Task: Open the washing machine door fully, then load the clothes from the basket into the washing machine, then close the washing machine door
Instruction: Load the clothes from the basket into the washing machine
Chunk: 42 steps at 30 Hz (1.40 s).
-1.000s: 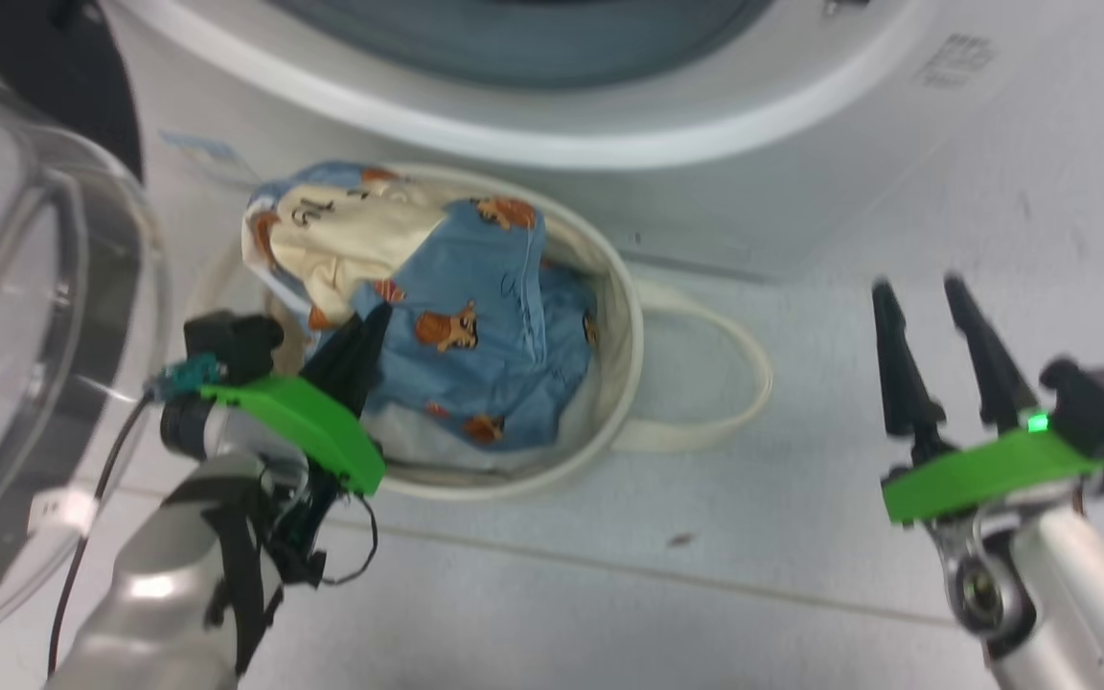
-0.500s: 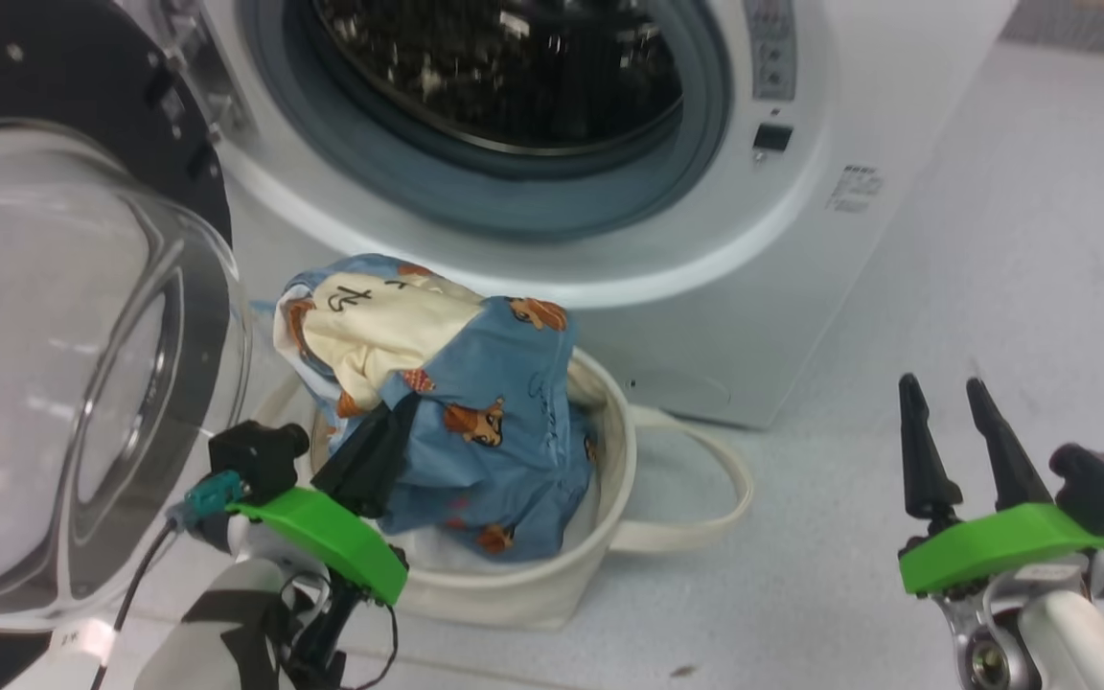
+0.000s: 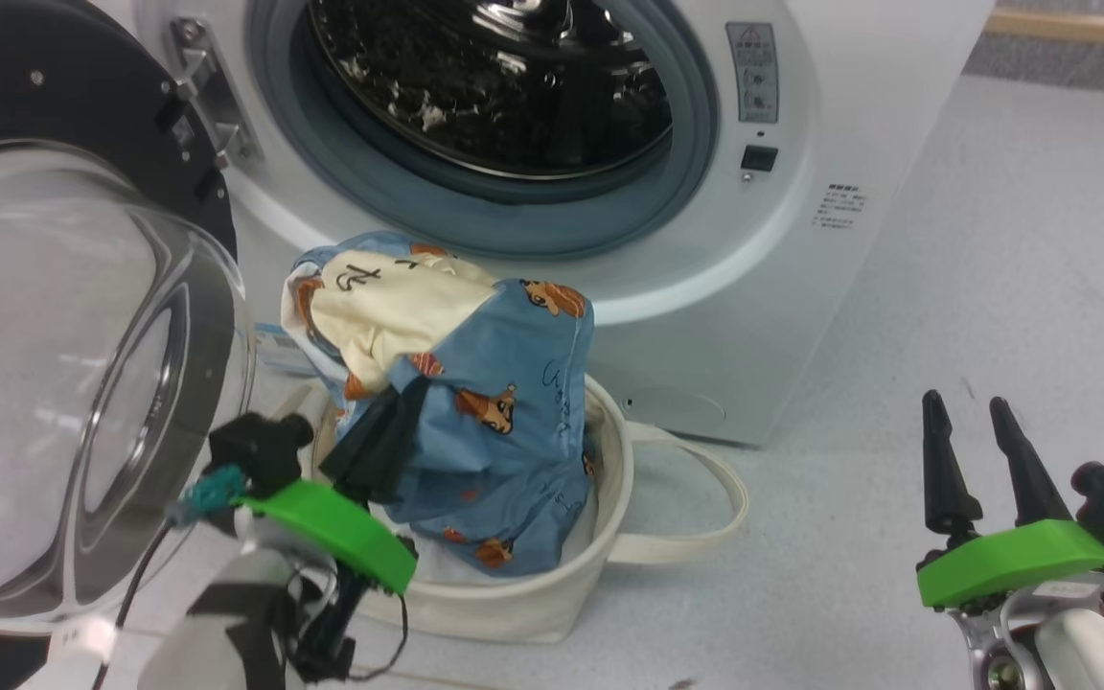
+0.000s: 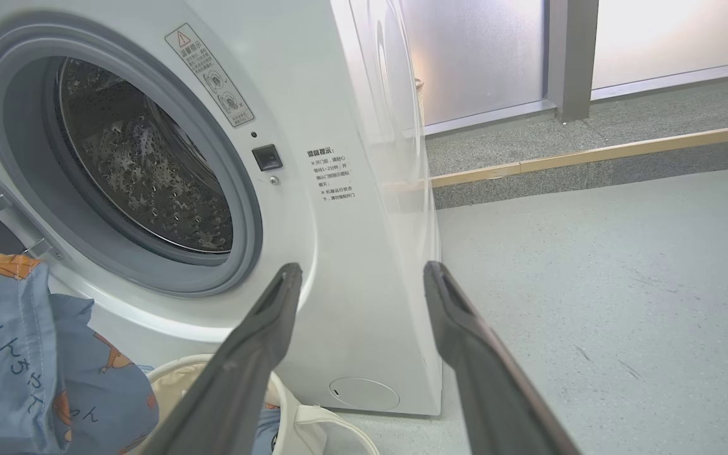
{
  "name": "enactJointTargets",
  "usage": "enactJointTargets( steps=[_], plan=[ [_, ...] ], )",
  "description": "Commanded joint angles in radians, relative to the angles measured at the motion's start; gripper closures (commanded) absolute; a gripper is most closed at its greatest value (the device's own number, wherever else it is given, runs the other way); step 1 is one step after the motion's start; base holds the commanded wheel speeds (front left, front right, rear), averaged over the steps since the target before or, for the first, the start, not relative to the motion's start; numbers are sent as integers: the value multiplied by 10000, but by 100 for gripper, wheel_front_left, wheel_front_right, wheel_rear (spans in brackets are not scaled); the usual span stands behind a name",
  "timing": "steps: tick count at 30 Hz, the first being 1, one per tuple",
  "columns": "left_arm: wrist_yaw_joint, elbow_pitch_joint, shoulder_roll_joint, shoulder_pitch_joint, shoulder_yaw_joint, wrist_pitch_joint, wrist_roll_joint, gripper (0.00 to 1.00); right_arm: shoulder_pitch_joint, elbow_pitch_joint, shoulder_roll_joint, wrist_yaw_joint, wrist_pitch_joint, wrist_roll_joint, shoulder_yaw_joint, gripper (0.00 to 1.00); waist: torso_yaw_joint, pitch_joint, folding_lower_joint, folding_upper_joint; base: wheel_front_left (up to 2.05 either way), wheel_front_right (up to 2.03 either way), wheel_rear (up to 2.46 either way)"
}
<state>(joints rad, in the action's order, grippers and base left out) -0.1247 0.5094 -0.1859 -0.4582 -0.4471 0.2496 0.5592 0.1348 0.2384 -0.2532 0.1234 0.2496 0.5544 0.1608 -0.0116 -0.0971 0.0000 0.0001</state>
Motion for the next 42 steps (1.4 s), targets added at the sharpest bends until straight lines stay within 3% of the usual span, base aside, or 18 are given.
enactJointTargets(
  steps=[1,9,20,28,37,42],
  plan=[
    [-59,58,-245,-992,191,122,21,100,108,-351,-129,73,122,-38,202,0,43,-200,0,-1,0,0,0],
    [-59,1564,-338,-3279,-408,119,599,100,445,-638,-225,73,122,-141,245,0,357,-1159,0,-1,0,0,0],
    [-59,3997,-588,-7056,-1164,113,1577,100,1031,-1866,87,73,122,-506,142,0,1257,-3507,0,-1,0,0,0],
    [-59,4628,-527,-9633,-1764,120,1166,100,1205,-2567,563,73,122,-765,155,0,1707,-5028,0,-1,0,0,0],
    [310,3257,-1103,-11157,-38,121,-200,100,1422,-2819,924,73,122,-881,370,0,2260,-5855,0,-1,0,0,0],
    [263,2695,-964,-10938,1148,121,-751,100,1354,-2845,1044,73,122,-910,307,0,2338,-6159,0,-1,0,0,0]
  ],
)
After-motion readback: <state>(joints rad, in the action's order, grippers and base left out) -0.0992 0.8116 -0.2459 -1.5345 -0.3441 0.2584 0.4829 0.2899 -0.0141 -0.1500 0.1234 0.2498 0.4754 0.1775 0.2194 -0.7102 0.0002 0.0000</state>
